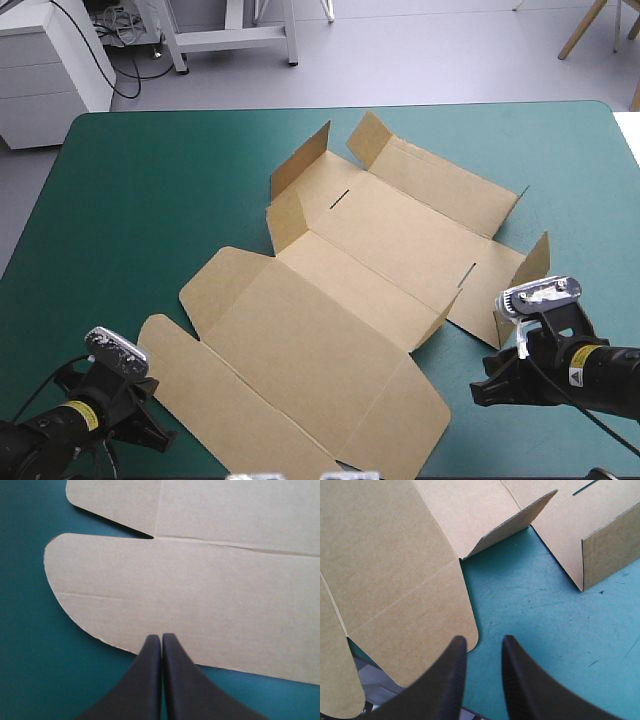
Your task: Fold the box
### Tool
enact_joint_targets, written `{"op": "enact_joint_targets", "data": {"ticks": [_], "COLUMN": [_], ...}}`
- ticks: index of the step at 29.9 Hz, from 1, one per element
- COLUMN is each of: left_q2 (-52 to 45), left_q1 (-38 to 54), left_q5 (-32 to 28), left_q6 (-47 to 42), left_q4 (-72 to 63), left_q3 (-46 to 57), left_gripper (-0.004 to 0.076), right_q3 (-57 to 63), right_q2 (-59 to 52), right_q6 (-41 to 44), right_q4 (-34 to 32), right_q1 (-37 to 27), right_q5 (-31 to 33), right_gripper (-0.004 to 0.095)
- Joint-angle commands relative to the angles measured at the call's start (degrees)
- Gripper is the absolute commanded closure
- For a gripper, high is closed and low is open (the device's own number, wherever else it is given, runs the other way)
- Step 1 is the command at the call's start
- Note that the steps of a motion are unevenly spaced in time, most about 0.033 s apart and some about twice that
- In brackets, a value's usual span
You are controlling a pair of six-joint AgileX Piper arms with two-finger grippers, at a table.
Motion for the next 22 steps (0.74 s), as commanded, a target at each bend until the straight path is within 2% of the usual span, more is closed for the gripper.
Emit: {"op": "enact_joint_targets", "data": {"ticks": [1,3,8,13,19,22], "left_q2": [0.22,0.22,0.22,0.22,0.22,0.22], "left_q1": [-0.34,-0.34,-0.34,-0.34,-0.34,-0.34], "left_q5": [-2.85,-2.85,-2.85,-2.85,-2.85,-2.85], "left_q6": [-0.43,-0.43,-0.43,-0.43,-0.43,-0.43], "left_q4": [-0.09,-0.09,-0.09,-0.09,-0.09,-0.09], "left_q3": [-1.26,-1.26,-1.26,-1.26,-1.26,-1.26], "left_gripper": [0.0734,0.0734,0.0734,0.0734,0.0734,0.0734], "right_q3": [0.35,0.82,0.84,0.84,0.84,0.84], "right_q2": [0.00,0.00,0.00,1.74,8.64,12.61], "right_q6": [-0.93,-0.83,0.77,12.37,28.62,31.37], "right_q4": [-0.41,-0.19,0.60,1.12,-3.39,-2.96], "right_q1": [0.20,0.20,0.20,0.20,0.20,0.20], "right_q5": [-3.39,-4.78,-11.10,-12.93,-18.04,-20.90], "right_gripper": [0.0360,0.0264,0.0281,0.0327,0.0356,0.0359]}}
